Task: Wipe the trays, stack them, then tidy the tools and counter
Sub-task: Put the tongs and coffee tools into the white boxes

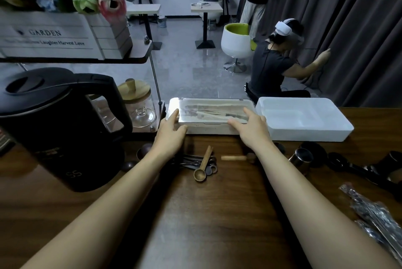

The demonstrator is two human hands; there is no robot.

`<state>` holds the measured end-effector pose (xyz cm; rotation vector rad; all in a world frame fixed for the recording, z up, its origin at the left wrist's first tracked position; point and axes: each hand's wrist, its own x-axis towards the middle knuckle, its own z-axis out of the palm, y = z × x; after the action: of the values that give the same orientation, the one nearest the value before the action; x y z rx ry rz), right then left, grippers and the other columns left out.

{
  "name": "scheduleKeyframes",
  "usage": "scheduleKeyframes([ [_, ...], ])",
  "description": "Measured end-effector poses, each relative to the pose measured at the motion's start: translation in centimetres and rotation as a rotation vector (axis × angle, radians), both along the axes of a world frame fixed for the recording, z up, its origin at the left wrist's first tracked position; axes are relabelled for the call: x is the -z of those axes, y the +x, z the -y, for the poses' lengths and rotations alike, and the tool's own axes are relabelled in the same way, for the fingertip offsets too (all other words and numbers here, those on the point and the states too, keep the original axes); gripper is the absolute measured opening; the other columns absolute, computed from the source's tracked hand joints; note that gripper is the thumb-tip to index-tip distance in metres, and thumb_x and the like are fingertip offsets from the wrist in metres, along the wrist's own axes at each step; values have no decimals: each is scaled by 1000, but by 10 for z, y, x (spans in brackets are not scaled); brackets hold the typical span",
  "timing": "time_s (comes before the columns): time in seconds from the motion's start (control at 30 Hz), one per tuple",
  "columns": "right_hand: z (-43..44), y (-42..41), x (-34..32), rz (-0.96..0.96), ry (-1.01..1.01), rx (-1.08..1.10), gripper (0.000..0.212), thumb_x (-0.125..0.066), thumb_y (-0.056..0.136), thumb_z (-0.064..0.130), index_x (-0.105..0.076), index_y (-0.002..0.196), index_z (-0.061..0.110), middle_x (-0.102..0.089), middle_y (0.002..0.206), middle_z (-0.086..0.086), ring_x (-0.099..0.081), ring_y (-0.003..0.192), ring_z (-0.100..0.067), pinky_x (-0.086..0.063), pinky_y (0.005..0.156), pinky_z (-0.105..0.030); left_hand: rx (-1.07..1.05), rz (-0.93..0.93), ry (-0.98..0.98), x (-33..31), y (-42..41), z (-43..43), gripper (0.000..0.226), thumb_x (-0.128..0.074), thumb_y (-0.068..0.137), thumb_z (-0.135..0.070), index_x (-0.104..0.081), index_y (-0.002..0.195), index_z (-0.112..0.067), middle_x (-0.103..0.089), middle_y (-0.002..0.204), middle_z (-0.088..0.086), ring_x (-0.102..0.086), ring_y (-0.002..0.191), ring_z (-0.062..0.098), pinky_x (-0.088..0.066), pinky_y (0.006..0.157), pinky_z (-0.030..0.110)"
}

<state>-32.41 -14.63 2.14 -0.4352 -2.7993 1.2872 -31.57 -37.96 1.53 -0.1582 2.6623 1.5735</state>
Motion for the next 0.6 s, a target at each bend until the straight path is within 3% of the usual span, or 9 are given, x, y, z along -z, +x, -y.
scheduleKeyframes([
  [0.23, -1, -3, 5, 46, 44, -44, 77, -60, 93, 55, -30, 158, 26, -24, 155, -13, -46, 133, -34, -36, 110, -43, 25, 55, -93, 10, -5, 9, 83, -37, 74, -27, -34, 157, -32, -38, 158, 8, -47, 137, 29, -40, 115, 47],
  [0.4, 6, 4, 6, -20, 149, -29, 72, -55, 96, 56, -31, 157, 26, 5, 168, -9, -27, 149, -33, -30, 115, -46, 26, -17, -201, -17, 9, -4, 70, -40, 93, -6, -26, 161, -20, 12, 170, 6, 0, 157, 27, -12, 125, 41],
  [0.5, 9, 22, 6, -120, 155, -95, 73, -53, 97, 58, -25, 159, 31, 6, 169, -3, -11, 154, -29, -23, 122, -48, 19, -220, -254, -23, 26, -9, 76, -40, 92, 0, -21, 161, -26, 5, 171, 8, 2, 157, 25, -12, 127, 43],
  [0.6, 11, 50, 3, -190, 162, -109, 74, -55, 94, 62, -26, 158, 36, -4, 169, 0, -3, 155, -27, -17, 123, -49, 119, -317, -237, -28, 51, -20, 71, -45, 94, -4, -28, 160, -25, -10, 170, 4, -9, 156, 19, -18, 126, 38],
])
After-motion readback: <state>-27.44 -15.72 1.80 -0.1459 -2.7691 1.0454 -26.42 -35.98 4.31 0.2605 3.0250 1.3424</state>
